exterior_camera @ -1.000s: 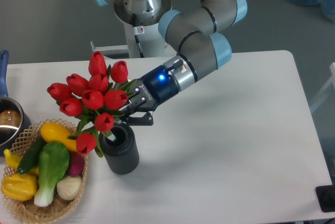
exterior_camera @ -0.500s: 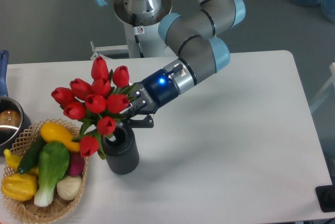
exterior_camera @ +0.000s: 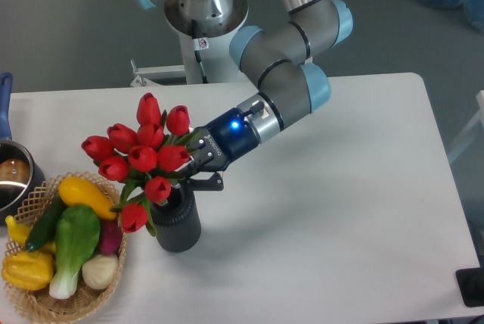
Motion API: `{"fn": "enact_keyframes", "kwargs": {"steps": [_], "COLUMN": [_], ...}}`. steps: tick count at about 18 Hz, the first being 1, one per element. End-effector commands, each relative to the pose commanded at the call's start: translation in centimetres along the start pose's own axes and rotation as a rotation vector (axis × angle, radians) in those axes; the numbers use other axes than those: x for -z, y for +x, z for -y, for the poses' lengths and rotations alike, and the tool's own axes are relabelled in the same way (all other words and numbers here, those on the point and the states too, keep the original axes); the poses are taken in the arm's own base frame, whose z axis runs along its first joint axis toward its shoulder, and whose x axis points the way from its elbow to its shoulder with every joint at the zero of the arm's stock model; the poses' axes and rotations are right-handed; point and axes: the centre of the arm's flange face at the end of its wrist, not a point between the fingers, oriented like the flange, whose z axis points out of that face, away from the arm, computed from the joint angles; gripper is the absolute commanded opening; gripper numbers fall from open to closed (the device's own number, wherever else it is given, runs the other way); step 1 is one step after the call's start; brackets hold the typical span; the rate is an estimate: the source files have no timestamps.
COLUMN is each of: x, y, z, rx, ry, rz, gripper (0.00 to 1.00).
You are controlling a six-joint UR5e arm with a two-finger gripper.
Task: Insert the flowers into the vase
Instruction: 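Push the tulip stems further down into the vase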
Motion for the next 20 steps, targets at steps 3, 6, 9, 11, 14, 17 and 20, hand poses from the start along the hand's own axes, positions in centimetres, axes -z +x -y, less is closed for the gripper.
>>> {"fn": "enact_keyframes", "kwargs": {"steps": [3, 6, 9, 11, 14, 17, 20], "x": [-0.2, -0.2, 0.0, 0.0, -0.1, 0.0, 0.1], "y": [-0.1, 0.0, 0.1, -0.1, -0.1, -0.2, -0.3], "z": [-1.9, -2.7, -3.4, -3.9, -4.1, -4.3, -4.5], "rx": [-0.005, -0.011, -0.009, -0.006, -0.001, 0.000, 0.000], "ry": [0.001, 0.001, 0.001, 0.001, 0.000, 0.000, 0.000], "rz": [-0.004, -0.004, -0.001, -0.002, -0.002, -0.001, 0.000], "gripper": [0.12, 0.12, 0.12, 0.12, 0.12, 0.14, 0.14]}}
